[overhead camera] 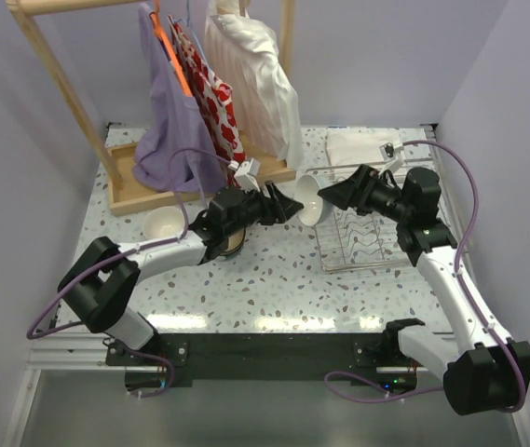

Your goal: Unload the bowls from the dish rack

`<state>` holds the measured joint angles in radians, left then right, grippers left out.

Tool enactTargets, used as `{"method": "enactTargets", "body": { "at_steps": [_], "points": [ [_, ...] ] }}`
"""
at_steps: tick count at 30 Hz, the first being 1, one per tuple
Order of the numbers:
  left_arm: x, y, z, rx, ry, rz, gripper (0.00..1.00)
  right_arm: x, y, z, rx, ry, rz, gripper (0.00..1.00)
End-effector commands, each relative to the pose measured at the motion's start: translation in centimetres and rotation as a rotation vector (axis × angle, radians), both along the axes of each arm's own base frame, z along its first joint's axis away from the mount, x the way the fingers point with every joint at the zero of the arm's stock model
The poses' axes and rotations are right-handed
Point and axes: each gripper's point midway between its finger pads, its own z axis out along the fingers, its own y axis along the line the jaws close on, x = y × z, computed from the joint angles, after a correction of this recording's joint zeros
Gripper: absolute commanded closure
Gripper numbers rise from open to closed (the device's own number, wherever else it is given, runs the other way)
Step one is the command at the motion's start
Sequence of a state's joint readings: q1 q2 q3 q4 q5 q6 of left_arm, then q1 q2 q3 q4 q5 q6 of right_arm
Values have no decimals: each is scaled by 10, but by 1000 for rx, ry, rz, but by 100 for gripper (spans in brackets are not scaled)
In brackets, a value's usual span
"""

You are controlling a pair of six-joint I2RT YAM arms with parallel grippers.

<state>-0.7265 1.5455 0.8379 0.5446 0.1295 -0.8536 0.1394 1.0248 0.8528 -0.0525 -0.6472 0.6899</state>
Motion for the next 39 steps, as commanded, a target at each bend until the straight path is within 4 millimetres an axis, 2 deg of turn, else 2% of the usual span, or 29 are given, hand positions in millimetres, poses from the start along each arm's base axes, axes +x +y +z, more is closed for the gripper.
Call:
{"method": "enactTargets", "body": {
  "at_steps": [1,5,6,8,9,15,17,18,21,22,24,25,26,28,31,33,34,35,36,38,39],
  "points": [
    [5,-16,40,-119,-67,-27,40,-9,9,38,73,-123,50,100],
    [4,-17,36,-124,-54,-27,56,-11,10,35,89,-111,60,100],
    [4,-16,37,-129,-53,-25,64,-12,11,36,90,-117,62,100],
    [2,-16,36,-134,-52,-26,70,-13,11,33,92,-108,66,100],
    [1,-15,37,-139,-51,-26,77,-13,11,33,93,-110,67,100],
    [-6,-9,45,-165,-62,-26,100,-16,11,29,87,-99,71,100],
    [-8,-4,47,-169,-65,-17,100,-17,10,24,72,-87,66,91],
    [-9,-3,48,-167,-70,-11,100,-16,8,24,64,-91,58,76],
    [-10,7,46,-141,-75,19,100,-16,5,20,25,-91,46,56],
    [-12,11,40,-120,-65,28,100,-15,3,16,-2,-93,35,45],
    [-11,18,42,-102,-80,56,100,-15,0,13,-27,-83,25,35],
    [-13,22,35,-77,-67,65,100,-15,-1,12,-42,-90,21,23],
    [-14,25,38,-72,-74,72,100,-16,-2,9,-53,-82,20,18],
    [-14,32,30,-26,-61,93,100,-14,-6,10,-85,-102,10,9],
    [-18,43,22,41,-47,111,100,-16,-8,7,-120,-98,12,1],
    [-18,53,23,73,-58,150,100,-18,-8,10,-130,-109,17,1],
    [-20,59,14,115,-34,162,100,-18,-9,10,-136,-115,18,1],
    [-21,64,17,131,-36,175,100,-18,-9,11,-136,-117,22,1],
    [-22,73,6,193,-17,193,100,-18,-8,13,-137,-125,25,1],
    [-24,85,11,233,-31,221,100,-18,-9,13,-148,-130,28,1],
    [-28,92,4,274,-10,229,100,-17,-10,13,-156,-132,23,1]
  ]
}}
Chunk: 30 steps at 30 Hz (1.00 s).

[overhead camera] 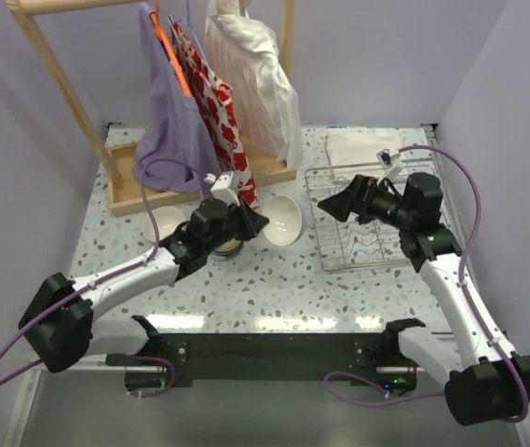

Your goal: Unload the bowls from the dish rack

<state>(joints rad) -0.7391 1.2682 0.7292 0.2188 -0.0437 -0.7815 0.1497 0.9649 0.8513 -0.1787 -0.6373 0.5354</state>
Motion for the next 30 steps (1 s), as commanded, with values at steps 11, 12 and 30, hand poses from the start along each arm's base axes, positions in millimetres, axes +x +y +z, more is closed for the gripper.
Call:
{"method": "enactTargets", "body": {
  "at_steps": [11,12,30],
  "points": [
    [-10,116,26,458,9,283,100,9,-11,13,-95,-84,-29,1],
    [-12,126,21,515,31,293,100,10,-11,12,-97,-82,-29,1],
    [16,159,-7,819,198,264,100,6,-14,-3,-131,-61,-26,1]
  ]
}}
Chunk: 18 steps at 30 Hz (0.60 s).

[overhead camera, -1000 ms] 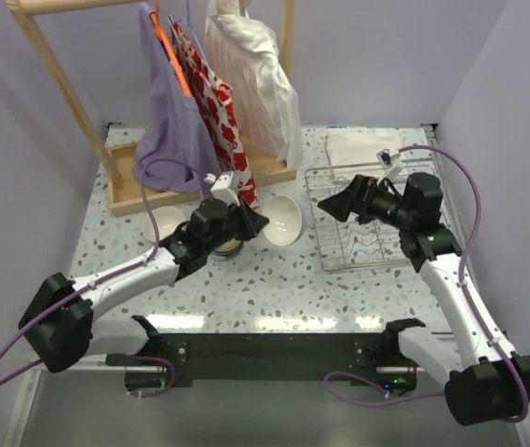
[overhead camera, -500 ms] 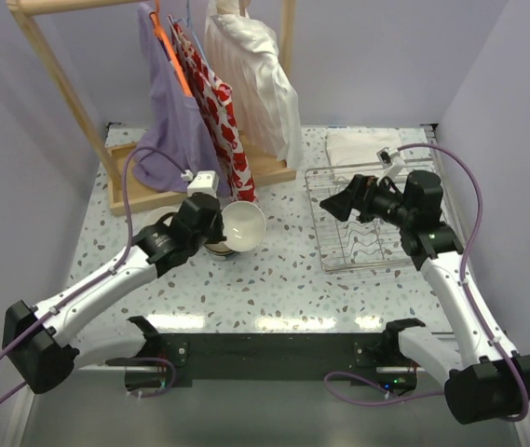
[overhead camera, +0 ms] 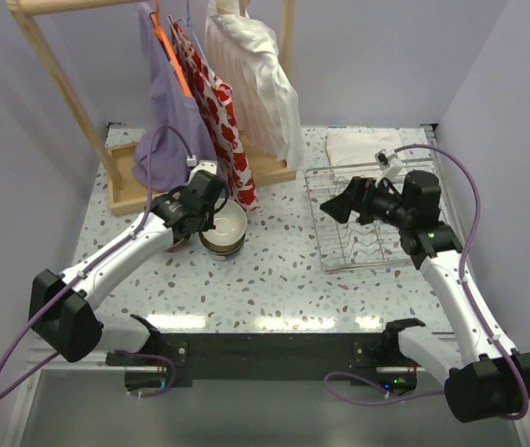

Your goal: Unload the bowls from the dish rack

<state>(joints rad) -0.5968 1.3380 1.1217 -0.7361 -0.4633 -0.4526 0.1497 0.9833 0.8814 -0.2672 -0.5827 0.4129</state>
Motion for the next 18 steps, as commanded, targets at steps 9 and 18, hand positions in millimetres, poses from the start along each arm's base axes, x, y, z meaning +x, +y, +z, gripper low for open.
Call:
{"method": "enactTargets", "body": {
  "at_steps": [9,18],
  "points": [
    [8,-8,-16,9,29,-13,100,2,-3,2,-19,-28,-6,1],
    [12,-10,-30,7,45,20,82,0,-5,-3,-32,-28,-11,1]
  ]
}}
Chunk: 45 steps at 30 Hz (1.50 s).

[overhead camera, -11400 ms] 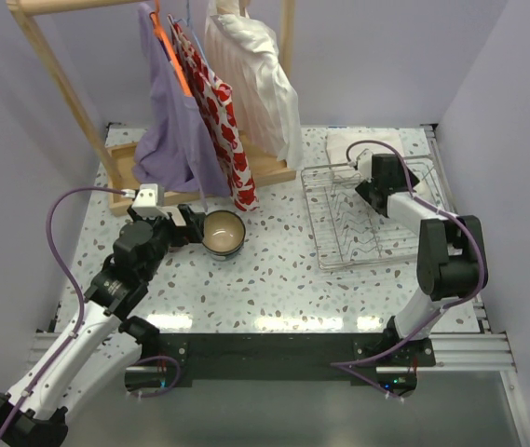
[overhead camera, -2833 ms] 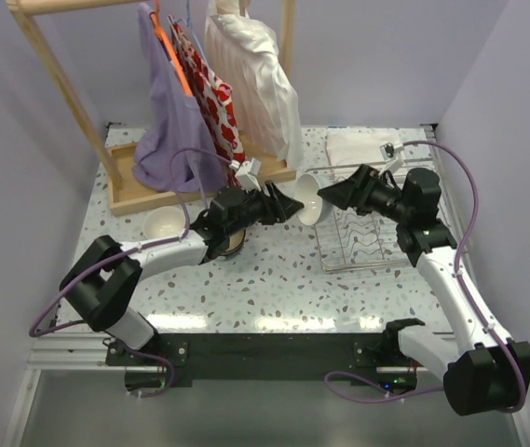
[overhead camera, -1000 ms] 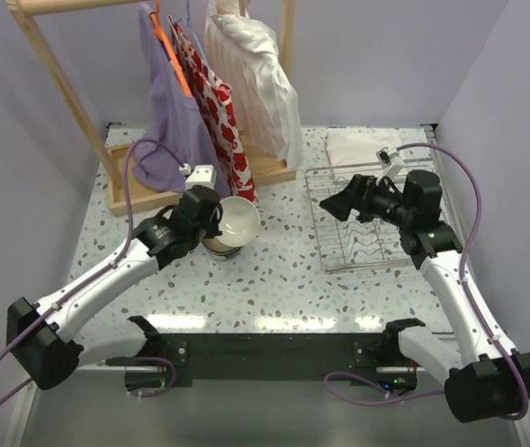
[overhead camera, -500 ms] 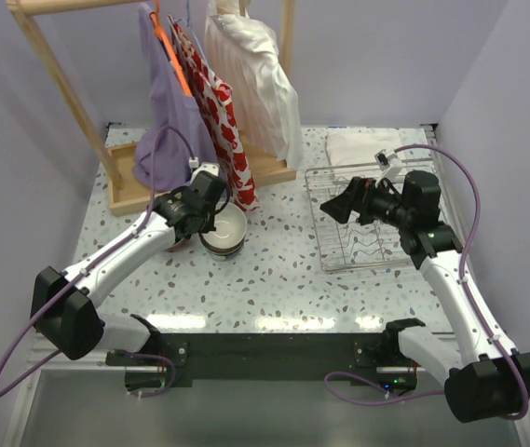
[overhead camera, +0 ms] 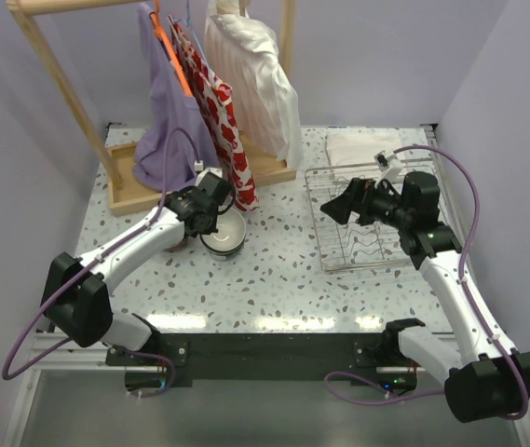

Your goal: Unload the bowls from the dish rack

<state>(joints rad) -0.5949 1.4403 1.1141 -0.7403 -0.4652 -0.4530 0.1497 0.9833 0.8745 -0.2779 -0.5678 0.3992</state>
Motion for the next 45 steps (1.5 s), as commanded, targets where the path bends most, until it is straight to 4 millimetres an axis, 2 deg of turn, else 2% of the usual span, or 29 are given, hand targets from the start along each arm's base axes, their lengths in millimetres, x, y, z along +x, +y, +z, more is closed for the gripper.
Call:
{"method": "enactTargets", "body": {
  "at_steps": [1,2,3,5,6,9,14,15,17,18,20,21,22,23,25,26,28,31,33,34,36,37,38,39,41,45],
  "points": [
    [11,-10,5,-62,-57,23,76,0,-3,2,-15,-34,-3,1],
    [11,-9,8,-65,-67,26,71,0,-3,1,-17,-32,-4,1],
    [10,-9,15,-78,-86,26,57,0,-3,0,-20,-32,-6,1],
    [10,-9,22,-98,-107,32,47,1,-4,-1,-24,-30,-11,1],
    [9,-9,30,-116,-126,32,38,1,-5,-2,-28,-31,-14,1],
    [6,-9,45,-158,-165,37,26,3,-8,-4,-44,-24,-29,1],
    [2,-10,66,-227,-228,33,16,10,-19,-11,-87,-2,-102,1],
    [0,-9,74,-248,-253,28,15,12,-22,-12,-93,4,-117,1],
    [-3,-11,78,-274,-283,5,13,18,-30,-14,-111,27,-180,1],
    [-6,-9,88,-299,-322,-3,12,20,-33,-15,-118,34,-202,1],
    [-9,-7,86,-314,-361,-20,10,28,-43,-19,-148,63,-267,1],
    [-13,-3,97,-337,-408,-22,9,30,-45,-19,-146,73,-276,1],
    [-15,0,99,-334,-431,-29,8,33,-45,-13,-136,70,-275,1],
    [-16,4,96,-336,-452,-27,6,37,-44,-19,-128,107,-277,1],
    [-21,14,110,-344,-536,-22,4,45,-51,-19,-123,125,-308,1],
    [-23,19,103,-329,-543,-15,2,50,-55,-23,-116,149,-327,1],
    [-27,28,112,-326,-612,-14,0,61,-73,-23,-87,156,-383,1],
    [-32,37,101,-302,-638,-17,0,76,-99,-26,-10,206,-451,1],
    [-34,41,101,-300,-662,-11,0,86,-111,-36,-29,237,-476,1],
    [-33,43,98,-292,-671,-5,0,93,-116,-33,-36,228,-484,1],
    [-32,43,101,-295,-693,-5,0,105,-128,-42,-36,248,-495,1],
    [-31,41,105,-306,-703,-14,0,110,-128,-36,-9,243,-470,1],
    [-29,40,104,-306,-700,-19,0,115,-139,-37,1,249,-489,1],
    [-28,42,104,-303,-698,-17,0,120,-145,-48,-3,281,-495,1],
    [-25,40,100,-308,-681,-29,0,129,-164,-48,-29,273,-523,1],
    [-25,40,99,-304,-673,-33,0,141,-189,-65,-55,308,-556,1]
  ]
}}
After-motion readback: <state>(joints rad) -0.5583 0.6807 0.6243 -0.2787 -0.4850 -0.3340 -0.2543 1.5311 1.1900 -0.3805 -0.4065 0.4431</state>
